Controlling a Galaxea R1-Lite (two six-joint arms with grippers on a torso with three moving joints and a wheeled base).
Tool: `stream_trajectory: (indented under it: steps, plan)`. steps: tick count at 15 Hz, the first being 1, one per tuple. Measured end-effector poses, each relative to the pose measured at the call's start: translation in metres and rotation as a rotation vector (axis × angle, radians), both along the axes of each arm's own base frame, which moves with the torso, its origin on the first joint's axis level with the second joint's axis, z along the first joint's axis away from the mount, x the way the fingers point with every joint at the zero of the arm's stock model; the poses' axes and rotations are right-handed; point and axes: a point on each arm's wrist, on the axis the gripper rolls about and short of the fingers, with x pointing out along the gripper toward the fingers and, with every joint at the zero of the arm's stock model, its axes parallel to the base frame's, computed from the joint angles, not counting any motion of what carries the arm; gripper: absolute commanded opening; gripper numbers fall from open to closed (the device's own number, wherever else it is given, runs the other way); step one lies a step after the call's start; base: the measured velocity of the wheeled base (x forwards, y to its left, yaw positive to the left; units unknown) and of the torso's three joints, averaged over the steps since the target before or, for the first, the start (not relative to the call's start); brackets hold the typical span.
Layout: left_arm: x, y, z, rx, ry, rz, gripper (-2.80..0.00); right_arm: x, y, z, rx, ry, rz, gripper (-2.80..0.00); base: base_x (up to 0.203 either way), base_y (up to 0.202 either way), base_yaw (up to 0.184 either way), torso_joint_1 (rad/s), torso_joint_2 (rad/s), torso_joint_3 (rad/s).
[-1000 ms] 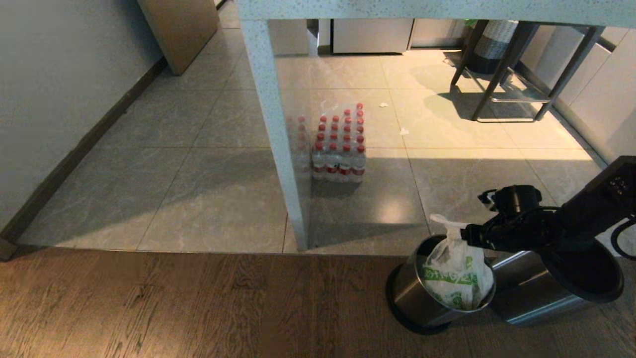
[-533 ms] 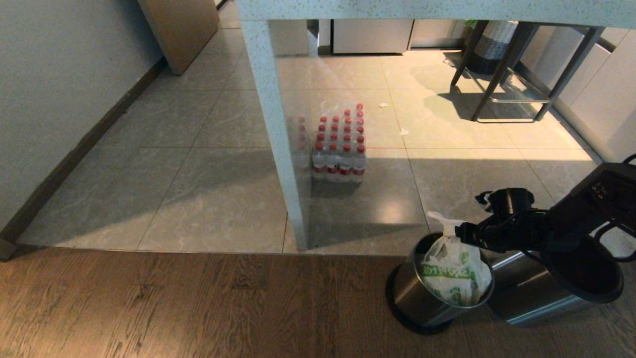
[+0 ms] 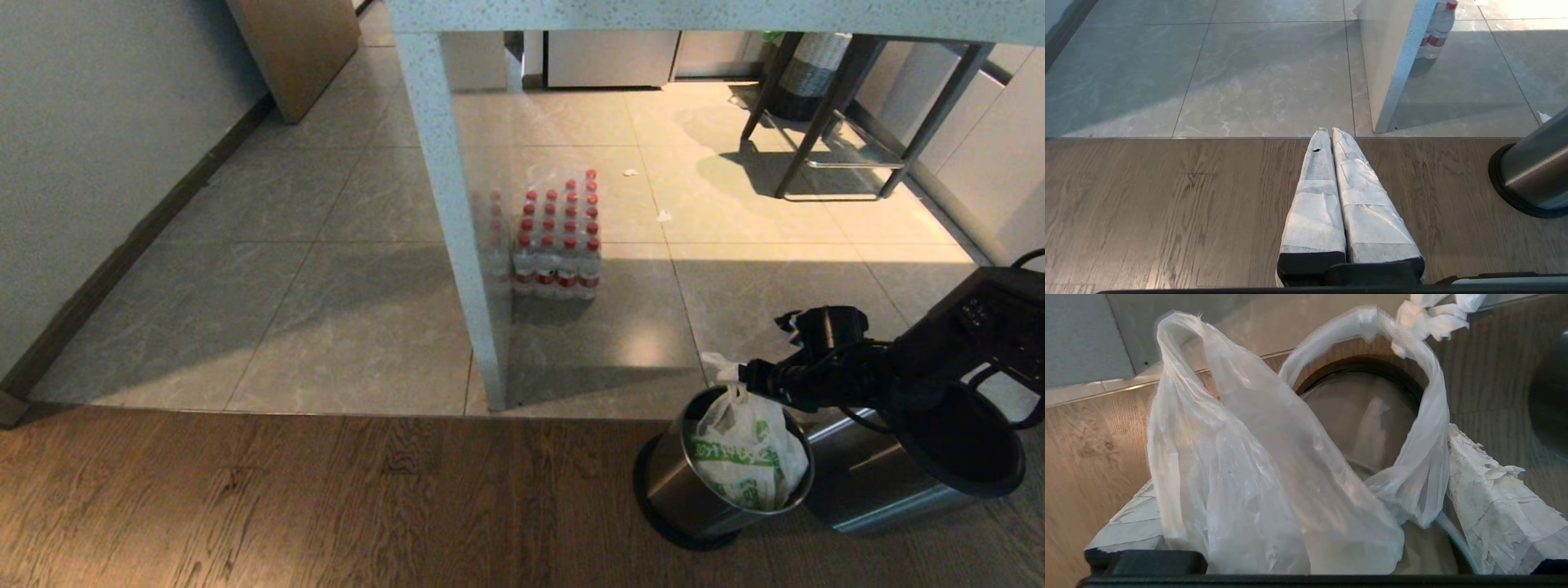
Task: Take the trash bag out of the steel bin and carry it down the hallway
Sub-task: Pick up the trash bag
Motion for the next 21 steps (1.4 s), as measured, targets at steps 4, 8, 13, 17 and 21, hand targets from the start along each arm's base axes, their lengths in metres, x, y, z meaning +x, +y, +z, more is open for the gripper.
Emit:
stream_trajectory:
  steps: [4, 8, 13, 17, 21]
  plan:
    - [0.000, 0.000, 0.000, 0.000, 0.001, 0.000, -2.80, -0.001, 0.005, 0.004, 0.003, -0.001, 0.009, 0.00, 0.000, 0.000, 0.000, 0.000, 0.00, 0.000]
    - [0.000, 0.000, 0.000, 0.000, 0.000, 0.000, -2.80, 0.000, 0.015, 0.008, 0.018, -0.010, 0.026, 0.00, 0.000, 0.000, 0.000, 0.000, 0.00, 0.000]
    - [0.000, 0.000, 0.000, 0.000, 0.000, 0.000, -2.80, -0.002, 0.025, 0.005, -0.034, -0.004, 0.011, 0.00, 0.000, 0.000, 0.000, 0.000, 0.00, 0.000]
    - [0.000, 0.000, 0.000, 0.000, 0.001, 0.001, -2.80, -0.004, 0.029, 0.001, -0.094, -0.017, 0.049, -2.80, 0.000, 0.000, 0.000, 0.000, 0.00, 0.000]
    - [0.000, 0.000, 0.000, 0.000, 0.001, 0.000, -2.80, -0.009, 0.032, 0.003, -0.112, -0.011, 0.069, -2.80, 0.000, 0.000, 0.000, 0.000, 0.00, 0.000]
